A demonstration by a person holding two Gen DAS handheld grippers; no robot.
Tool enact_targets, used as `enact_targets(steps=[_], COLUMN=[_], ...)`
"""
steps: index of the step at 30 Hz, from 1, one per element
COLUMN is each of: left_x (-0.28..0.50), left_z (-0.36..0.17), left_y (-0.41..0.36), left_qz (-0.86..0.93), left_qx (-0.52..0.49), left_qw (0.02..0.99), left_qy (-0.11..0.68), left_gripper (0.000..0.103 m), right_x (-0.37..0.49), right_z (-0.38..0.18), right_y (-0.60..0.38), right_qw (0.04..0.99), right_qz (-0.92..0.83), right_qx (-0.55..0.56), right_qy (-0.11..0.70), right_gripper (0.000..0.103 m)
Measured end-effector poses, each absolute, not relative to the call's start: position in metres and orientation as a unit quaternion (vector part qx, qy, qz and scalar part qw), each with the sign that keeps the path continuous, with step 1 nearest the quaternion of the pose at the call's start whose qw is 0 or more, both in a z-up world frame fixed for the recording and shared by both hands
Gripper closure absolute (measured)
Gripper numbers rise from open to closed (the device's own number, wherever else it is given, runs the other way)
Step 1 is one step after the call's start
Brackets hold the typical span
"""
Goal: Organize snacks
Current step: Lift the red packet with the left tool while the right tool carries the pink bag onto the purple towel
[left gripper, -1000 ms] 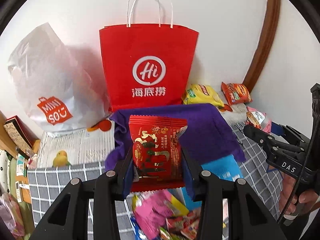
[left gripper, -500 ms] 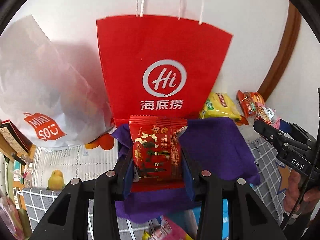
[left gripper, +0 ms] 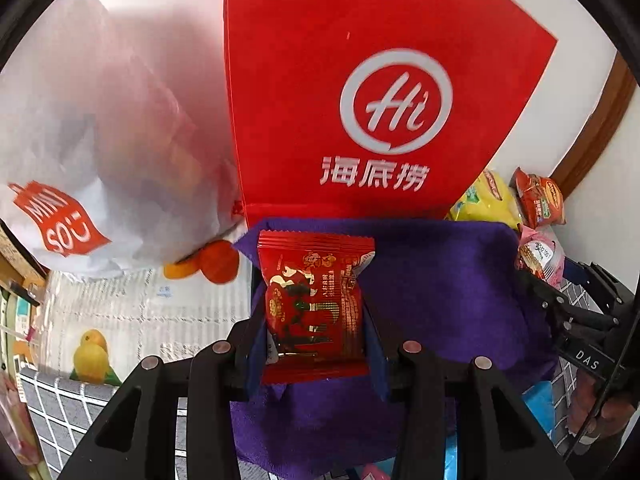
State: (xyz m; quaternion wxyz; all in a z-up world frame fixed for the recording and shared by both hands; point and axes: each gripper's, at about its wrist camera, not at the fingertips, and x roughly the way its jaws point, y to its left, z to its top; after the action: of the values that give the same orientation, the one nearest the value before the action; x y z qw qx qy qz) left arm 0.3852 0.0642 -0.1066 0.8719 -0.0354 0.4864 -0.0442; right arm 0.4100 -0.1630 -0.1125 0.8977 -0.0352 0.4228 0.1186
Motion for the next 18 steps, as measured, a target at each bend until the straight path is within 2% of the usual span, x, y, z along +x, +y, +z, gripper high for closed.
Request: enact_targets(steps=[18], left_x=[0.395], left_z=[-0.136], left_y=[0.054], left_qz=[-0.048], left_qx=[-0.028], left_qw=[0.85], left_qy=[0.524], left_gripper=[0.063], right_x=[0.419], right_z=[-0.145], right_y=[-0.167], right_qw=[0.872], right_qz=[0.116], right_qx=[-0.048], right_qy=[0.473], right_gripper=[0.035])
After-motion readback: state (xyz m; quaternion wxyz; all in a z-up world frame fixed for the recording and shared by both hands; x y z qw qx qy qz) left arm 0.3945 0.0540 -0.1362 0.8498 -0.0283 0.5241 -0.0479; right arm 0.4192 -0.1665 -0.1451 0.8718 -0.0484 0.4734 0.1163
